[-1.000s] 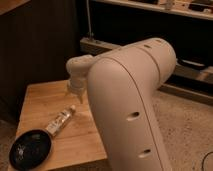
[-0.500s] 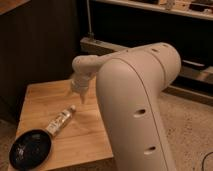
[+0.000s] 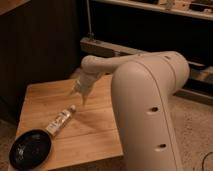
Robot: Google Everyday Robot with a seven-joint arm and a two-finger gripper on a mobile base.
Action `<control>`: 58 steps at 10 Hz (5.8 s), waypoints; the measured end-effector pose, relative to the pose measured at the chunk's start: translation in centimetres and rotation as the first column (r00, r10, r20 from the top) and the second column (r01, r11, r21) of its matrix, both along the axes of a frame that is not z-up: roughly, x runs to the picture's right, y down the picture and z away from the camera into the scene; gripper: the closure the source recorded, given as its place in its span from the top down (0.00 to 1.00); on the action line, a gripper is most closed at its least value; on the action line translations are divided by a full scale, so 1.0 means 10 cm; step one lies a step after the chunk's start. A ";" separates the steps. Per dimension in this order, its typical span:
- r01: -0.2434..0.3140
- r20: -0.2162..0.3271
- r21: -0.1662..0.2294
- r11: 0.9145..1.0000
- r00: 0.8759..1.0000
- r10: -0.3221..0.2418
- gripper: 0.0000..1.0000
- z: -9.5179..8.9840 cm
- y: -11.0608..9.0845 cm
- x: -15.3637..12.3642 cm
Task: Place the bottle in the ceramic bowl
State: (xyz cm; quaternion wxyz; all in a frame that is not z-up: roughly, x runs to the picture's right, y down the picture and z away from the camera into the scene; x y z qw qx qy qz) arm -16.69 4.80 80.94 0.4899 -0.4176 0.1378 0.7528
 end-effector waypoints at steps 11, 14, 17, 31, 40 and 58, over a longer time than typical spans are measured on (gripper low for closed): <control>0.086 0.023 -0.172 0.981 0.996 -0.083 0.65 0.24 0.35 -0.36; 0.100 0.029 -0.204 0.974 0.995 -0.096 0.65 0.34 0.45 -0.42; 0.109 0.018 -0.222 0.969 0.994 -0.107 0.65 0.43 0.53 -0.43; 0.175 0.081 -0.319 0.932 0.984 -0.157 0.65 0.55 0.89 -0.73; 0.253 0.129 -0.341 0.905 0.966 -0.222 0.33 0.43 0.93 -0.94; 0.211 0.166 -0.262 0.942 0.971 -0.172 0.00 -0.06 0.45 -0.70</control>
